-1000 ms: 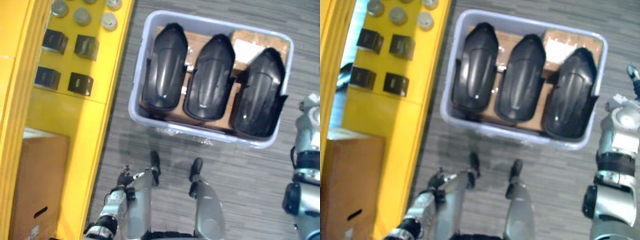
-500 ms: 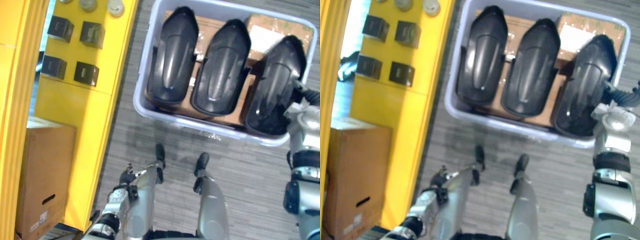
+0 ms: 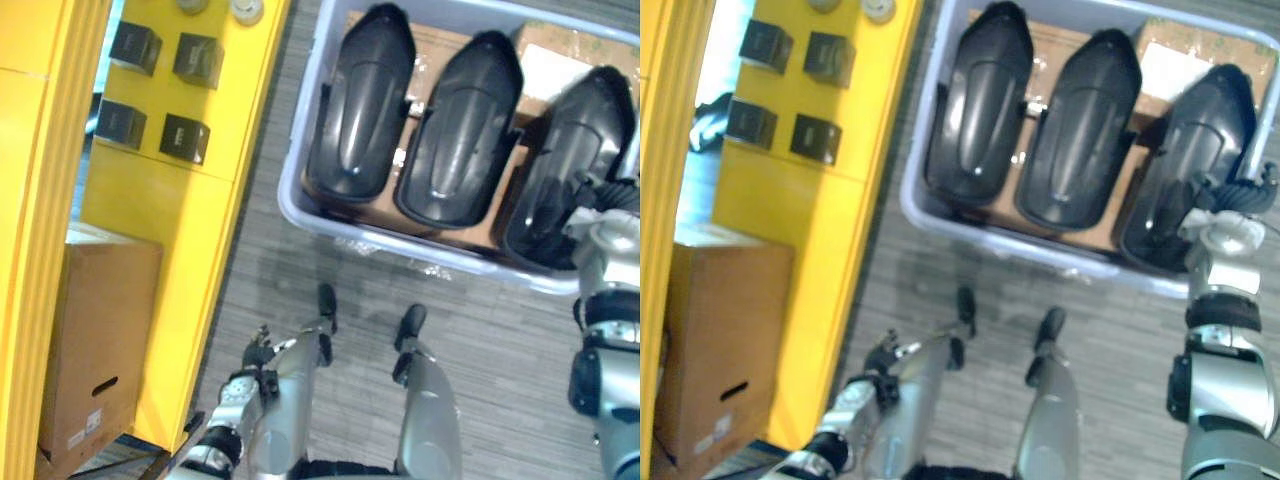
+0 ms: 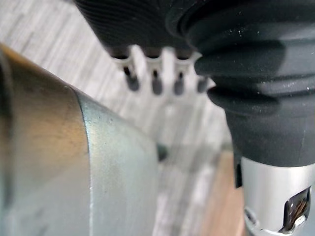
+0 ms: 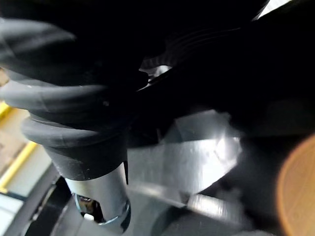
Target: Walk over and take plastic housings, then place them on the shelf
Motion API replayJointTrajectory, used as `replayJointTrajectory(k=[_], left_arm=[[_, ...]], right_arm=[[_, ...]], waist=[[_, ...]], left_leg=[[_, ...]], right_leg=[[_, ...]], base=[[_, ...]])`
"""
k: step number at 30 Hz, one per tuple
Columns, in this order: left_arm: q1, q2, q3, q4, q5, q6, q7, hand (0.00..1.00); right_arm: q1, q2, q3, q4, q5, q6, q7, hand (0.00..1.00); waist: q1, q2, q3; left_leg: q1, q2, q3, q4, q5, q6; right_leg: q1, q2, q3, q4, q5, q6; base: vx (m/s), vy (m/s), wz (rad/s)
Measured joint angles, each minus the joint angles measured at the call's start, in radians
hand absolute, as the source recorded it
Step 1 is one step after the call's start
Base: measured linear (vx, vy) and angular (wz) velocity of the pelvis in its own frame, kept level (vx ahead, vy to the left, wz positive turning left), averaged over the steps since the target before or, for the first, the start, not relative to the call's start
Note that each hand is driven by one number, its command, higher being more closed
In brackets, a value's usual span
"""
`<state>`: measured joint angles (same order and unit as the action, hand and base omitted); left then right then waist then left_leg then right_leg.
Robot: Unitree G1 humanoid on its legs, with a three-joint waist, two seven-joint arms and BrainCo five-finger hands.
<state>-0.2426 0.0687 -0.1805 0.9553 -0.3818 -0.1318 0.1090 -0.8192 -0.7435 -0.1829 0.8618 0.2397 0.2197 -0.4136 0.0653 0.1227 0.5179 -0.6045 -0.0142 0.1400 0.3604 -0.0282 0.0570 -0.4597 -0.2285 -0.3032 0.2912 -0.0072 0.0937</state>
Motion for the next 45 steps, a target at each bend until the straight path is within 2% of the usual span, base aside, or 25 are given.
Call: replayJointTrajectory(k=[4,8,14,21,31,34,37,42,45], left_arm=[[-0.003,-0.005,-0.031,0.009,-0.038,-0.001,-0.008,0.0],[-0.003,-0.009,-0.04,0.011,-0.053,-0.004,-0.021,0.0],[0.0,-0.019,-0.078,0.009,-0.089,-0.003,-0.046,0.0],[0.024,-0.024,-0.079,-0.034,-0.095,-0.002,-0.052,0.0],[0.084,-0.018,-0.061,-0.127,-0.172,0.001,-0.052,0.0],[0.108,-0.015,-0.033,-0.169,-0.213,0.0,-0.05,0.0],[0.127,0.002,0.012,-0.248,-0.254,-0.001,-0.035,0.0],[0.198,0.032,0.095,-0.495,-0.321,-0.001,0.049,0.0],[0.215,0.042,0.133,-0.627,-0.325,0.001,0.11,0.0]], right_arm=[[-0.042,-0.037,0.013,0.043,-0.082,0.078,-0.004,1.0],[-0.075,-0.044,0.019,0.071,-0.134,0.142,-0.004,1.0],[-0.103,-0.044,0.061,0.115,-0.257,0.207,-0.002,1.0],[-0.116,-0.042,0.087,0.141,-0.374,0.214,0.019,1.0],[-0.041,-0.036,0.084,0.118,-0.442,0.212,0.024,1.0],[-0.008,-0.036,0.082,0.025,-0.463,0.212,0.024,1.0],[0.033,-0.034,0.07,-0.087,-0.498,0.207,0.023,1.0],[0.18,0.057,-0.011,-0.273,-0.539,0.192,0.015,1.0],[0.265,0.103,-0.046,-0.381,-0.57,0.19,-0.008,1.0]], waist=[[0.003,0.027,-0.001],[0.011,0.034,-0.005],[0.03,0.058,-0.021],[0.031,0.059,-0.021],[0.025,0.053,-0.018],[0.005,0.043,-0.013],[-0.004,0.014,0.005],[-0.015,-0.072,-0.001],[-0.022,-0.097,-0.009]], left_leg=[[0.0,-0.004,-0.012,-0.003,0.01,-0.003],[0.008,-0.003,-0.024,-0.012,0.019,-0.012],[0.022,-0.001,-0.028,-0.04,0.037,-0.021],[0.038,0.002,-0.03,-0.041,0.047,-0.017],[0.064,0.021,-0.027,0.001,0.026,-0.015],[0.089,0.025,-0.025,0.001,0.023,-0.018],[0.121,0.039,-0.022,-0.001,0.019,-0.023],[0.21,0.052,-0.02,-0.028,0.01,-0.038],[0.264,0.051,-0.018,-0.06,0.011,-0.041]], right_leg=[[-0.01,-0.008,-0.009,0.034,-0.019,0.001],[-0.009,-0.015,-0.023,0.058,-0.035,-0.008],[-0.008,-0.015,-0.027,0.066,-0.038,-0.013],[0.006,-0.013,-0.028,0.069,-0.039,-0.016],[0.053,0.004,-0.028,0.06,-0.037,-0.013],[0.079,0.008,-0.028,0.048,-0.039,-0.014],[0.112,0.022,-0.026,0.034,-0.041,-0.017],[0.201,0.041,-0.03,-0.003,-0.045,-0.022],[0.257,0.047,-0.037,-0.039,-0.043,-0.02]], base=[[-0.01,-0.003,0.08],[-0.03,-0.013,0.12],[-0.02,-0.006,0.02],[0.0,0.004,0.0],[0.0,0.017,-0.03],[-0.01,0.016,-0.04],[0.0,0.001,-0.09],[0.05,-0.019,-0.04],[0.07,-0.017,0.02]])
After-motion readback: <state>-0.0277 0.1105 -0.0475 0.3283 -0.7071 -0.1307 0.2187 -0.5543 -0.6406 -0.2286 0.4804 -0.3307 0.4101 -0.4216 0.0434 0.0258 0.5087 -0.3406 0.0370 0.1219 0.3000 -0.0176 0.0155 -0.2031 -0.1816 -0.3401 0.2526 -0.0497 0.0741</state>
